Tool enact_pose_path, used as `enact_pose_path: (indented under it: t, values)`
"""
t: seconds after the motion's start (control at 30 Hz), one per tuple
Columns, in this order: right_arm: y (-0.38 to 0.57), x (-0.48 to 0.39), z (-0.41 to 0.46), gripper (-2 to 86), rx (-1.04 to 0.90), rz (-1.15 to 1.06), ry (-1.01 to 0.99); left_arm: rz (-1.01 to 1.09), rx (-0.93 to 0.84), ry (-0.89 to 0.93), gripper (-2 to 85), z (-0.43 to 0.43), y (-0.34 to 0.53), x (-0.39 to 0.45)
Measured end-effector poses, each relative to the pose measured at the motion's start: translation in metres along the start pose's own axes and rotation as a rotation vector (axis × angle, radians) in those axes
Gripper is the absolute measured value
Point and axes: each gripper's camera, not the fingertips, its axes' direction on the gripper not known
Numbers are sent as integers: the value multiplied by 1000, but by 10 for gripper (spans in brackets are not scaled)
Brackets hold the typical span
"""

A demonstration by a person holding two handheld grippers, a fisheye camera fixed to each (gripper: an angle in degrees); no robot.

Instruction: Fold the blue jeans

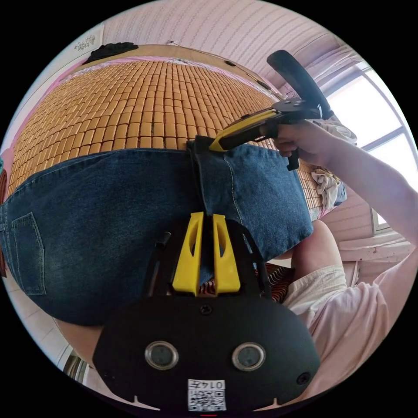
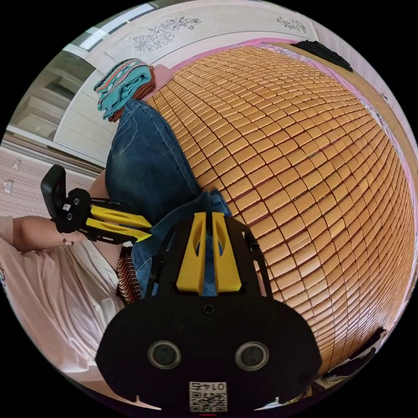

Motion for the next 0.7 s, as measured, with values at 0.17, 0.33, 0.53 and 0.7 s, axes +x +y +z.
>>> enact_pose_path:
  t: [0.17, 0.33, 0.53, 0.7]
  values:
    - [19, 3, -17, 21, 107, -45, -8, 49, 10, 13, 98, -9, 16, 1]
    - [3, 11, 16, 125, -23, 36, 125, 31, -24, 0, 116, -8, 24, 0]
    - [9, -14, 21, 65, -72, -124, 183, 33, 3, -18, 112, -16, 39, -6]
    - [33, -15, -15, 13, 29, -145, 126, 59, 4, -22, 114, -23, 49, -7]
